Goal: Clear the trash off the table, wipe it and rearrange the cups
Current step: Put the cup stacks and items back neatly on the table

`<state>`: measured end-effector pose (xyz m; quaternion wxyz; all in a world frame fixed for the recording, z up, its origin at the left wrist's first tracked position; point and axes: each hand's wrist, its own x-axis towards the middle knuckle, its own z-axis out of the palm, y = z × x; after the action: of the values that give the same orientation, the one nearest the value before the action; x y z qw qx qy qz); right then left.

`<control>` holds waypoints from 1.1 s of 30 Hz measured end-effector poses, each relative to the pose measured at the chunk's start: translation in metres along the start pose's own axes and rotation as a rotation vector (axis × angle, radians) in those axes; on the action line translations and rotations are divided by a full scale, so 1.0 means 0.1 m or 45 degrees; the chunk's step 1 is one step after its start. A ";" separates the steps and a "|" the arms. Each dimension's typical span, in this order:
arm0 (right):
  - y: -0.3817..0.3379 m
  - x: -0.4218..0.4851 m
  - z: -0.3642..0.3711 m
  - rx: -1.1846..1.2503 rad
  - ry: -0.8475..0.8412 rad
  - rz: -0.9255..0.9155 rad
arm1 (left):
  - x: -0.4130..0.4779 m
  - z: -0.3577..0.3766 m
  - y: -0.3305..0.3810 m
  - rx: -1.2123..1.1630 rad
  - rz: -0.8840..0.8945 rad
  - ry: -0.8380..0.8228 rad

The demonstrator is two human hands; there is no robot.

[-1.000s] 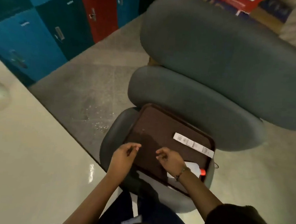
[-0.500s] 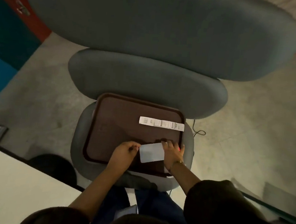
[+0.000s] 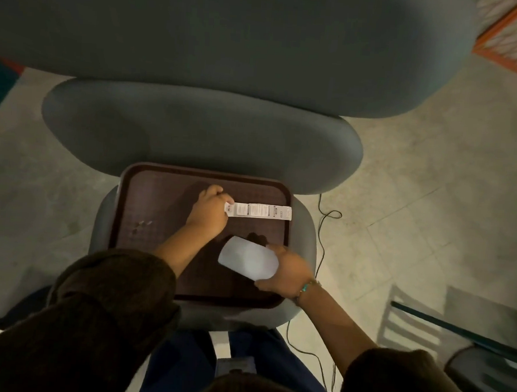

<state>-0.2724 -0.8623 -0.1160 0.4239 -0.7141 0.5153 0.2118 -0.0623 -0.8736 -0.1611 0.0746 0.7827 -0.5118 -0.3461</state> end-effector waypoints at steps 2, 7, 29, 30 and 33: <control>0.02 -0.09 -0.10 0.115 0.053 -0.002 | 0.11 0.09 0.02 0.095 0.014 -0.045; -0.01 -0.24 -0.35 0.120 0.241 -0.019 | 0.12 0.35 -0.04 0.323 -0.008 -0.042; -2.28 -0.85 -0.34 0.365 0.379 -0.940 | -2.38 -0.82 -0.90 -0.897 -0.595 0.763; -2.49 -0.89 -0.24 0.336 0.321 -0.988 | -2.58 -0.89 -1.01 -0.928 -0.652 0.863; -3.10 -0.98 0.14 0.249 0.180 -1.121 | -3.15 -1.02 -1.35 -1.025 -0.807 1.110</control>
<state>-0.0243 -0.7624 0.0687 0.5027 -0.8346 0.2078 -0.0874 0.0280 -0.5661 -0.0013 0.4554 0.8744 -0.0114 -0.1673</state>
